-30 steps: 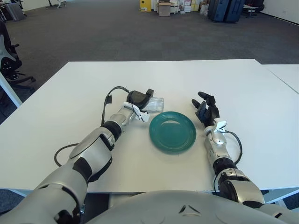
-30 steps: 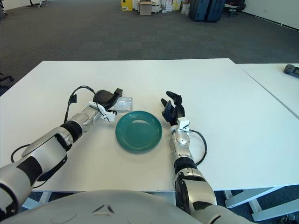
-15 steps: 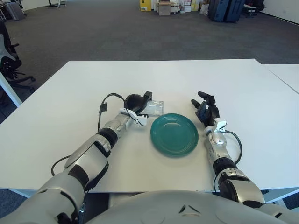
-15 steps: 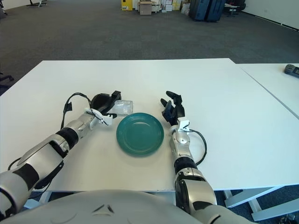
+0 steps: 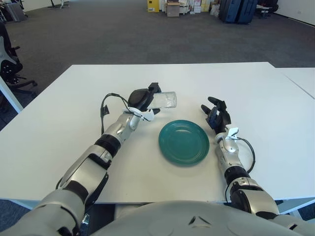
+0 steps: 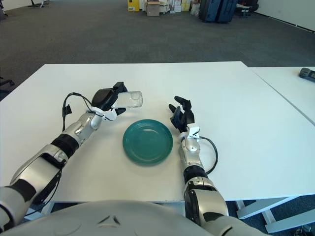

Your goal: Put the bottle into the plate.

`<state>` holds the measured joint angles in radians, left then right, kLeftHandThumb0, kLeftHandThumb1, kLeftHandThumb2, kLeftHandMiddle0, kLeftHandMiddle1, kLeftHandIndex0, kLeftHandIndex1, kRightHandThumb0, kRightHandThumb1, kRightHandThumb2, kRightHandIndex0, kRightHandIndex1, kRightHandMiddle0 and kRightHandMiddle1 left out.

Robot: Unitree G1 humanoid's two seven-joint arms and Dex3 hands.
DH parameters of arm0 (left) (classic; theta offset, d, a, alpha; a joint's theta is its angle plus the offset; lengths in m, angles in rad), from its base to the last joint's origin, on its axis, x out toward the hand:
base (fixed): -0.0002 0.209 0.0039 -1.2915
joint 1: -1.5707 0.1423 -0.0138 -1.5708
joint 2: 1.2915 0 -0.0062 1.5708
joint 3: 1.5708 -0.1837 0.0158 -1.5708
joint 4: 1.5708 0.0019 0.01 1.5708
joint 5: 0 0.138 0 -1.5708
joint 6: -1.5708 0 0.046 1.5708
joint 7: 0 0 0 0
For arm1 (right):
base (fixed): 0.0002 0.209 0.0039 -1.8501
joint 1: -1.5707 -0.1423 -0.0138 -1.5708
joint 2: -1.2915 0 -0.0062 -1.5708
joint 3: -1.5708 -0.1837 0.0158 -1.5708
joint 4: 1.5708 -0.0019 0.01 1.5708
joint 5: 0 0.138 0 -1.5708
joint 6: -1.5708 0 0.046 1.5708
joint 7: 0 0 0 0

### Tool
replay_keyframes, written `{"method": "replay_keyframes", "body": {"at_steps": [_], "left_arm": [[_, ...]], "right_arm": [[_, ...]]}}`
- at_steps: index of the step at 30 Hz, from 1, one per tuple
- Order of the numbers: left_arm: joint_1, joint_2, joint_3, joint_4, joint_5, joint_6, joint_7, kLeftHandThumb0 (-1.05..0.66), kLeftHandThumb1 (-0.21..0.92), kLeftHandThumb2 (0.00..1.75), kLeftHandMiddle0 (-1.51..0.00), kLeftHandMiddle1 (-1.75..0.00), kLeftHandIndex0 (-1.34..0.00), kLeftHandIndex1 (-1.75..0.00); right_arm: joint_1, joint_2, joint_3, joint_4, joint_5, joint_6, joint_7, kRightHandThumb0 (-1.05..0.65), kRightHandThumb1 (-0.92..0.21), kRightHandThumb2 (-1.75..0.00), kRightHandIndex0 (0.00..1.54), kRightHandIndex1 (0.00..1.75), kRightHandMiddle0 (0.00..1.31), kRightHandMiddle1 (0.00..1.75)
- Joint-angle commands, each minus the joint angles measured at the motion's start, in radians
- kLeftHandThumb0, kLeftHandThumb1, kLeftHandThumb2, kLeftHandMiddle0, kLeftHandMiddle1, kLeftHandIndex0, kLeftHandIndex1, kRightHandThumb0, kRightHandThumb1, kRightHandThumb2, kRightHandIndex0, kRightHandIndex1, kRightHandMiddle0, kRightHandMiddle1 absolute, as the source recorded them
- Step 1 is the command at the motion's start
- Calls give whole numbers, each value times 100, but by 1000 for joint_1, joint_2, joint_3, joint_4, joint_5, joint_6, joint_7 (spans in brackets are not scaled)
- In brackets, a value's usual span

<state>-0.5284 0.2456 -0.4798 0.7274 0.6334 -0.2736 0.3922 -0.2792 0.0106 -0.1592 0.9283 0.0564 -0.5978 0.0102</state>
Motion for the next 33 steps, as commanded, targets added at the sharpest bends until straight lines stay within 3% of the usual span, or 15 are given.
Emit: {"method": "replay_keyframes", "body": {"at_steps": [1, 21, 33], "left_arm": [[14, 0, 32, -38, -26, -2, -22, -45, 38, 123, -114, -175, -55, -175], [76, -19, 47, -164, -19, -4, -84, -45, 38, 123, -114, -175, -55, -175], [176, -22, 13, -378, 28, 34, -187, -45, 38, 123, -113, -175, -56, -175]], "right_arm": [[55, 10, -1, 43, 7, 40, -1, -79, -92, -102, 61, 17, 7, 103], [60, 18, 11, 28, -2, 54, -24, -78, -92, -99, 58, 19, 5, 102], [58, 16, 13, 29, 8, 67, -9, -80, -92, -99, 59, 21, 6, 103]]}}
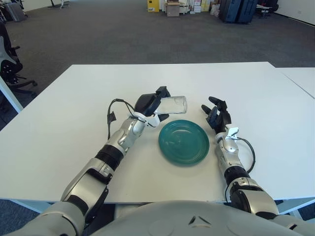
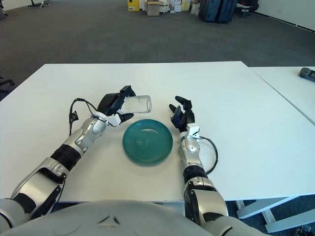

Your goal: Put the bottle into the plate.

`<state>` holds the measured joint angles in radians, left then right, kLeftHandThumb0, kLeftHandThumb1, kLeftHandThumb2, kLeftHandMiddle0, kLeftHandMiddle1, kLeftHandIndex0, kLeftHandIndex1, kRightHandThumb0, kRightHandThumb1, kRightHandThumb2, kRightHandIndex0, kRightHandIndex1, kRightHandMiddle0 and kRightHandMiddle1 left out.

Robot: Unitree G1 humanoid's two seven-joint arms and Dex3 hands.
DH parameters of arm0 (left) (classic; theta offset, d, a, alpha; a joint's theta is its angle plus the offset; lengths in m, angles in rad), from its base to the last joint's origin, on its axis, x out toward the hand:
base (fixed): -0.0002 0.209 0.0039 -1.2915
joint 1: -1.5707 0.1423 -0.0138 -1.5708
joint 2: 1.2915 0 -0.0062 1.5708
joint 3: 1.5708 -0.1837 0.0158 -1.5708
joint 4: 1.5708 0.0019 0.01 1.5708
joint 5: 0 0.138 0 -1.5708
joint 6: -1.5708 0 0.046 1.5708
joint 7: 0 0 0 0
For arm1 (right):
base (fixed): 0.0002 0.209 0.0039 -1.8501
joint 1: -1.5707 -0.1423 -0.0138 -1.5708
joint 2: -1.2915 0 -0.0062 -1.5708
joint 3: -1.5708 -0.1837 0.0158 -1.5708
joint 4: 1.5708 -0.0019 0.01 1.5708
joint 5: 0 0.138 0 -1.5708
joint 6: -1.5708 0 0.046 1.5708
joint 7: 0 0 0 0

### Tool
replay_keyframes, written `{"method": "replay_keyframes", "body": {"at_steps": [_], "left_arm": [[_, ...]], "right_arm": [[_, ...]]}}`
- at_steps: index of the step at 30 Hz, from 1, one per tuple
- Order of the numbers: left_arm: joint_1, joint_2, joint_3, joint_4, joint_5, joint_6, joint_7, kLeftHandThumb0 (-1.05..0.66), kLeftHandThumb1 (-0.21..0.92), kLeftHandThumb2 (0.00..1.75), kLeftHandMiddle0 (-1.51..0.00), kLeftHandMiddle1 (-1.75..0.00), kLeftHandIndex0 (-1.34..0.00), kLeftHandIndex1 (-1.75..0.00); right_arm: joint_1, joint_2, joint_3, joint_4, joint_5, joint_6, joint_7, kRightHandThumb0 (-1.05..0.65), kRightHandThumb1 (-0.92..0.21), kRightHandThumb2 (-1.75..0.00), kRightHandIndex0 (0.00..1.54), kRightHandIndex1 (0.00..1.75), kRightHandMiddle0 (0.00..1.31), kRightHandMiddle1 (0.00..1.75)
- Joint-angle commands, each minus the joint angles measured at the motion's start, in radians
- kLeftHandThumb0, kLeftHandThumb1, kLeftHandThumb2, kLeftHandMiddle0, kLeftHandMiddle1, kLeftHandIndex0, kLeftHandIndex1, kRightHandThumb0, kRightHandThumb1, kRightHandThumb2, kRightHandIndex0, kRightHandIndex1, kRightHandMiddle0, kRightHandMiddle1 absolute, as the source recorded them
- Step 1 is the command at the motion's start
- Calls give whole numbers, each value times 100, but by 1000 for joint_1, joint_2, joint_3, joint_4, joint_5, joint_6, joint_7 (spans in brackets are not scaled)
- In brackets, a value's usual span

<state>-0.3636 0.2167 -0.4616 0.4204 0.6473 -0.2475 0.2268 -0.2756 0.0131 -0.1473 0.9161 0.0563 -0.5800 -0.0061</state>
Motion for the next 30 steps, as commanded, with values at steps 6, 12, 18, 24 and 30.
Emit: {"method": "replay_keyframes", "body": {"at_steps": [6, 12, 18, 24, 30], "left_arm": [[51, 15, -24, -162, 46, 26, -92, -45, 37, 125, -113, -175, -57, -175], [83, 25, -58, -230, 96, 34, -145, -46, 35, 127, -113, -175, -58, -175], [99, 49, -81, -264, 135, 10, -167, -46, 34, 129, -113, -175, -59, -175], [109, 70, -91, -291, 150, -16, -186, -46, 34, 129, -113, -175, -59, -175], [120, 99, -103, -336, 155, -41, -248, -46, 34, 128, -113, -175, -58, -175]], "right_arm": [[50, 18, -3, 48, 13, 50, 16, -81, -92, -99, 59, 22, 6, 103], [44, 22, -6, 60, 19, 44, 25, -81, -92, -99, 58, 22, 6, 103], [38, 25, -10, 73, 21, 38, 32, -81, -92, -99, 57, 22, 5, 103], [34, 27, -10, 82, 20, 35, 30, -80, -92, -99, 55, 22, 4, 103], [28, 31, -12, 93, 18, 27, 20, -80, -92, -99, 56, 23, 4, 104]]}}
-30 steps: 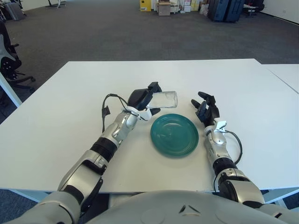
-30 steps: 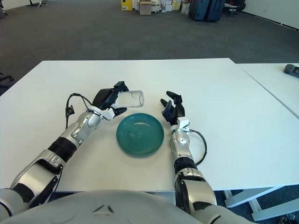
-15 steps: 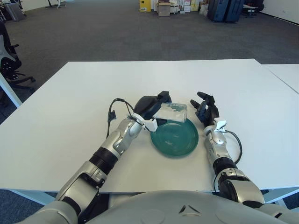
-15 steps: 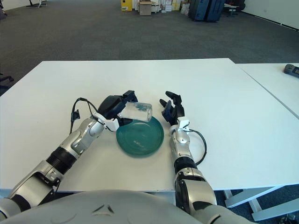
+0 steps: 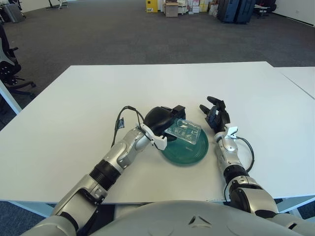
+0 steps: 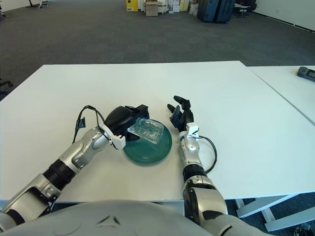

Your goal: Put the bottle into the plate.

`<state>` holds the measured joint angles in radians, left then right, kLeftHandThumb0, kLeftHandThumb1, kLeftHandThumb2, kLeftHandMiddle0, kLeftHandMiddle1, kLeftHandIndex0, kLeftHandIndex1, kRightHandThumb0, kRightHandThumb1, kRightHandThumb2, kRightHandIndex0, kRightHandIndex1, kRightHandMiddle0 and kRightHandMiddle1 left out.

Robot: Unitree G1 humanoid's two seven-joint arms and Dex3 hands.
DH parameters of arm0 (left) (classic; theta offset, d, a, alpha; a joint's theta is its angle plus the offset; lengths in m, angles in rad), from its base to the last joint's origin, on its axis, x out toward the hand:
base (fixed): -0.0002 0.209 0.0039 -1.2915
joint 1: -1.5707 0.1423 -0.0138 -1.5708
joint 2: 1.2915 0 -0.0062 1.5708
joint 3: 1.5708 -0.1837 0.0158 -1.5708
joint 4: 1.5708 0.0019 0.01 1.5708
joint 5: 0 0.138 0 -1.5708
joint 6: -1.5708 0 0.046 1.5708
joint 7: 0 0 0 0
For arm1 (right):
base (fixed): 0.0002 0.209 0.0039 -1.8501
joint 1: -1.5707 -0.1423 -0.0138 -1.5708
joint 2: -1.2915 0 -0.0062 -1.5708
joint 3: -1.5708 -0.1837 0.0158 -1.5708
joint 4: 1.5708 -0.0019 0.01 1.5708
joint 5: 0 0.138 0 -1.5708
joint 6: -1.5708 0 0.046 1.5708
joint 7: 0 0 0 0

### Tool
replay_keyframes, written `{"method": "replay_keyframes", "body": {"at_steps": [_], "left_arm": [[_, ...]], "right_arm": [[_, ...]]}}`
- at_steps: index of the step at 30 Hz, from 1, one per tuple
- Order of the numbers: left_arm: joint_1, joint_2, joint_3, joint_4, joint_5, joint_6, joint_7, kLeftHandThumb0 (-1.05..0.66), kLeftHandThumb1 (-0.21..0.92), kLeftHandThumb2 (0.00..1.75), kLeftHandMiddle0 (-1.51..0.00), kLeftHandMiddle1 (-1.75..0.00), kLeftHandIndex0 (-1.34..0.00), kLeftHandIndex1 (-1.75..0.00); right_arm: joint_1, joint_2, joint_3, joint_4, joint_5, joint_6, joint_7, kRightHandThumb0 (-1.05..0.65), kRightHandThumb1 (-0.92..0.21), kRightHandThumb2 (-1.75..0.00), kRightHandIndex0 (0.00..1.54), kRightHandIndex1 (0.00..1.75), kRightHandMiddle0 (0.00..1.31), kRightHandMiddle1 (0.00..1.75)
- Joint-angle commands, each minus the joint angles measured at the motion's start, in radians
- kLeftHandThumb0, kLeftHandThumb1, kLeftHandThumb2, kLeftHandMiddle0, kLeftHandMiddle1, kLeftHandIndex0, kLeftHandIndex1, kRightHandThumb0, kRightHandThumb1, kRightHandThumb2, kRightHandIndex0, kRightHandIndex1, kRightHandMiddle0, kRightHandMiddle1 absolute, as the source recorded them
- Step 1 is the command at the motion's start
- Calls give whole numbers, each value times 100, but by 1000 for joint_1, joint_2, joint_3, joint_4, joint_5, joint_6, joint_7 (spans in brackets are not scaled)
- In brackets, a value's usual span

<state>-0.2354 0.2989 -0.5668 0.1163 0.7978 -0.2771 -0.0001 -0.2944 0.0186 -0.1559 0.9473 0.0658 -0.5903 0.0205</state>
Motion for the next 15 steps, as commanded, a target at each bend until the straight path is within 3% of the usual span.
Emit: {"method": "replay_keyframes", "body": {"at_steps": [1, 11, 15], "left_arm": [[-7, 19, 2, -36, 6, -13, -27, -46, 34, 128, -112, -175, -58, -175], [1, 32, -8, -60, 35, -9, -85, -46, 34, 129, -112, -175, -59, -175], [-14, 23, -26, 0, 51, -14, -84, -46, 33, 130, -113, -175, -60, -175]], "right_arm": [[46, 26, -3, 64, 8, 36, -8, -80, -92, -99, 55, 23, 4, 104], [40, 29, -1, 74, 4, 32, -18, -81, -92, -100, 55, 24, 3, 104], [40, 31, -2, 76, 6, 26, -19, -81, -92, -100, 55, 24, 3, 104]]}}
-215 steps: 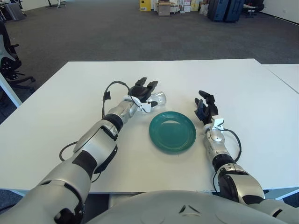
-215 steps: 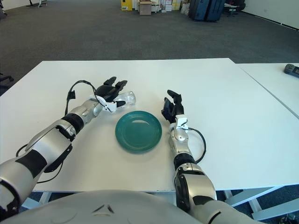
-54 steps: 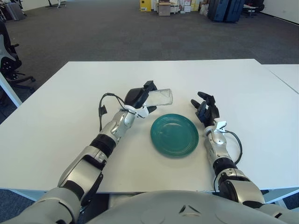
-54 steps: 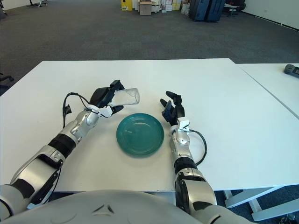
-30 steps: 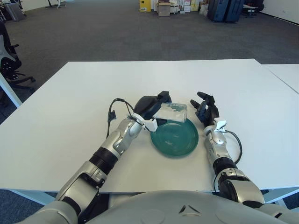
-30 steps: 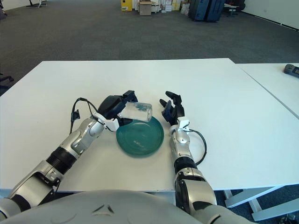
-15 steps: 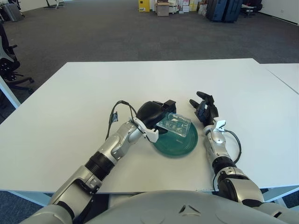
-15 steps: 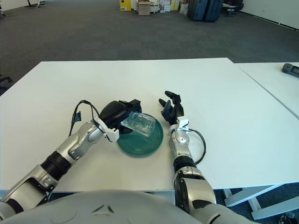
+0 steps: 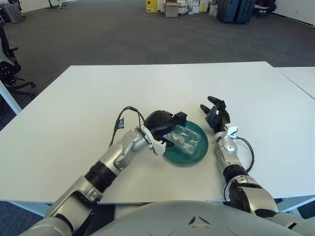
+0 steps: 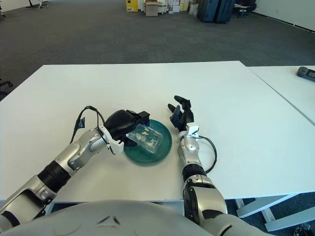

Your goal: Put the bottle into the plate.

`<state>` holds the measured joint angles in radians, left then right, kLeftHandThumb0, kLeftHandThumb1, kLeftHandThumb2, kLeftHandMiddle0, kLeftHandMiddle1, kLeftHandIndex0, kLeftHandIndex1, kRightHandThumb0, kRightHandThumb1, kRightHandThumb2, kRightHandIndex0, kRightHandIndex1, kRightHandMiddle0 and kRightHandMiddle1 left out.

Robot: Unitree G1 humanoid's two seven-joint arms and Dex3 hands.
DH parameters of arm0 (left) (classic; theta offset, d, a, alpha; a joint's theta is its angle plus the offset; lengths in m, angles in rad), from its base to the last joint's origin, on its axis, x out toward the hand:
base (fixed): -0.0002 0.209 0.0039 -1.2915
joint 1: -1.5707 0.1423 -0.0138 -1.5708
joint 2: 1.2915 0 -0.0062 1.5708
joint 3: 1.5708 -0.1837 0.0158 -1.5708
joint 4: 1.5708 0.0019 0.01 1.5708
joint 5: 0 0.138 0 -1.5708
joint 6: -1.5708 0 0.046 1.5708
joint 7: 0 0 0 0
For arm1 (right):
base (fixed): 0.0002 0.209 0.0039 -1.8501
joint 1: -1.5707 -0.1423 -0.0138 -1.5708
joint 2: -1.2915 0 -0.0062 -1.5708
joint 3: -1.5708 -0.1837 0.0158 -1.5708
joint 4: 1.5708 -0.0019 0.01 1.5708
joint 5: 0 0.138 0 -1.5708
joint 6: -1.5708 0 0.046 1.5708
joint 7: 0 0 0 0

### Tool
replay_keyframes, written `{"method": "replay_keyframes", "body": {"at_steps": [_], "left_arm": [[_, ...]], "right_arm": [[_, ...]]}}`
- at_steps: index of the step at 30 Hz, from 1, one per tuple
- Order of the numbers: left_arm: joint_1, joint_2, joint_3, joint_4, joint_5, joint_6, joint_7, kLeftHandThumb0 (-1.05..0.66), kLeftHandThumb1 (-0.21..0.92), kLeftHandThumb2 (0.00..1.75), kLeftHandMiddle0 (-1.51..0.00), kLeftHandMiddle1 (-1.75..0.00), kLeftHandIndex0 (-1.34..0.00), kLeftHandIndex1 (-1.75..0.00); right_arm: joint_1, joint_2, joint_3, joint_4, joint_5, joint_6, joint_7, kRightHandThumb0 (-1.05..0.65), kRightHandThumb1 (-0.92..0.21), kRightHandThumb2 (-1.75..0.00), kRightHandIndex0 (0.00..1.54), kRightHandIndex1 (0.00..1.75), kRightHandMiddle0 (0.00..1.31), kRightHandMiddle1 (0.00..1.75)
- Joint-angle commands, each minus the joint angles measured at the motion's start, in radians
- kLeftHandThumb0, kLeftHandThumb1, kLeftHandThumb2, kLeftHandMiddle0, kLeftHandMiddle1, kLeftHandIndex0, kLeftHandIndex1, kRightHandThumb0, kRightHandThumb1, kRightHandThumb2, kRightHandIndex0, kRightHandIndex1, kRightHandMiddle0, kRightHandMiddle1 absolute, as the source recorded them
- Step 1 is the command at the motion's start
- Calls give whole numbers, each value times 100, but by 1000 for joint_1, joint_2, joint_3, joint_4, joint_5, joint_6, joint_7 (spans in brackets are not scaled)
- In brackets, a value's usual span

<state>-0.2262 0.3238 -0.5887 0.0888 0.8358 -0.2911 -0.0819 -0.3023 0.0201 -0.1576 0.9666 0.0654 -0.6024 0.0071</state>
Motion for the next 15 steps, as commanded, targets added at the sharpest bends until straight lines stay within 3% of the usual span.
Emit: {"method": "replay_keyframes", "body": {"at_steps": [1, 15], "left_arm": [[-26, -4, -10, 49, 18, -2, 3, -47, 32, 130, -113, -175, -60, -175], [9, -15, -39, 144, 36, -7, 50, -47, 32, 131, -115, -175, -60, -175]], "right_arm": [[48, 30, -1, 57, 7, 38, -5, -81, -92, -100, 55, 25, 3, 104], [58, 33, -7, 55, 14, 34, -1, -81, -92, -100, 54, 26, 4, 105]]}}
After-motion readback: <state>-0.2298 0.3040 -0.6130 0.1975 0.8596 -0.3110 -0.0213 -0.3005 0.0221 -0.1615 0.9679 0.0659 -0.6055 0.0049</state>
